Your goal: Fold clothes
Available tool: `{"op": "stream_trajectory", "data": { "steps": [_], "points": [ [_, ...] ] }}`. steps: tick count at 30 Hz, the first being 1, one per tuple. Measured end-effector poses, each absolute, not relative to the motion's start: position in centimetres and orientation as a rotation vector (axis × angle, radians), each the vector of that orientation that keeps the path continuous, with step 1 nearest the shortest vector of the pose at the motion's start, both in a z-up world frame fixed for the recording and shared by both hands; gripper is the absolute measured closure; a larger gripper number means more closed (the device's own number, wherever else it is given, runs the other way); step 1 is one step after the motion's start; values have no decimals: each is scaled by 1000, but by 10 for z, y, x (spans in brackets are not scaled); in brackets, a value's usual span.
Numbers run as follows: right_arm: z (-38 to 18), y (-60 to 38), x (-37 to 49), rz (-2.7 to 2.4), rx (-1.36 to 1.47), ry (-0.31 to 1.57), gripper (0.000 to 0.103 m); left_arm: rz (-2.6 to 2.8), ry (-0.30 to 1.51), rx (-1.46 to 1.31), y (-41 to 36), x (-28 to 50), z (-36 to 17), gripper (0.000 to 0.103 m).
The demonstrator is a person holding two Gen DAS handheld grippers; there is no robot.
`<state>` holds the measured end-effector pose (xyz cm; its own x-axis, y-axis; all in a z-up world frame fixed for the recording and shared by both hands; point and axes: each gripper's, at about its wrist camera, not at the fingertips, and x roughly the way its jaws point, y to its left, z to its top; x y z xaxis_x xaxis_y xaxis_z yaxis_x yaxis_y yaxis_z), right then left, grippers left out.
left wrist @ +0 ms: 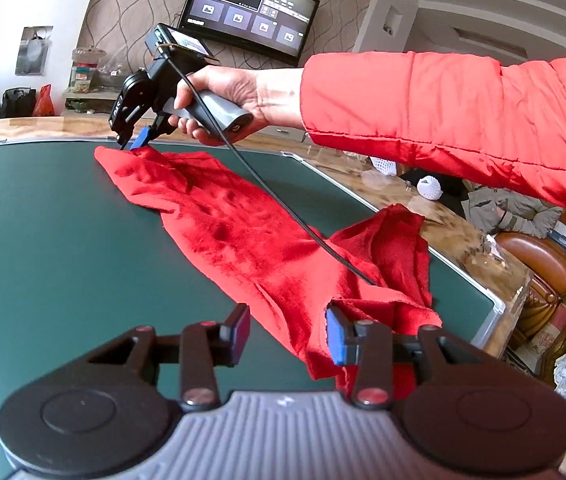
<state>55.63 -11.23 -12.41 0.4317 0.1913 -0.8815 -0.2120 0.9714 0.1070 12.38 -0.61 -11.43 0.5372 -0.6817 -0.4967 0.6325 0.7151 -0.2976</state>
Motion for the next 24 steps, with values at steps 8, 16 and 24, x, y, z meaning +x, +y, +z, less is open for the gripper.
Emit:
{"op": "stream_trajectory", "data": {
  "steps": [8,16,24],
  "points": [
    [-113,-102,547,286,-82,1047,99,-791,619,-78,-11,121,-113,57],
    [-79,-94,533,358,-51,981,100,-792,617,-89,-12,121,-115,56],
    [-6,-93,512,455,35,852,100,-793,615,-102,-13,121,-117,56]
  ]
}}
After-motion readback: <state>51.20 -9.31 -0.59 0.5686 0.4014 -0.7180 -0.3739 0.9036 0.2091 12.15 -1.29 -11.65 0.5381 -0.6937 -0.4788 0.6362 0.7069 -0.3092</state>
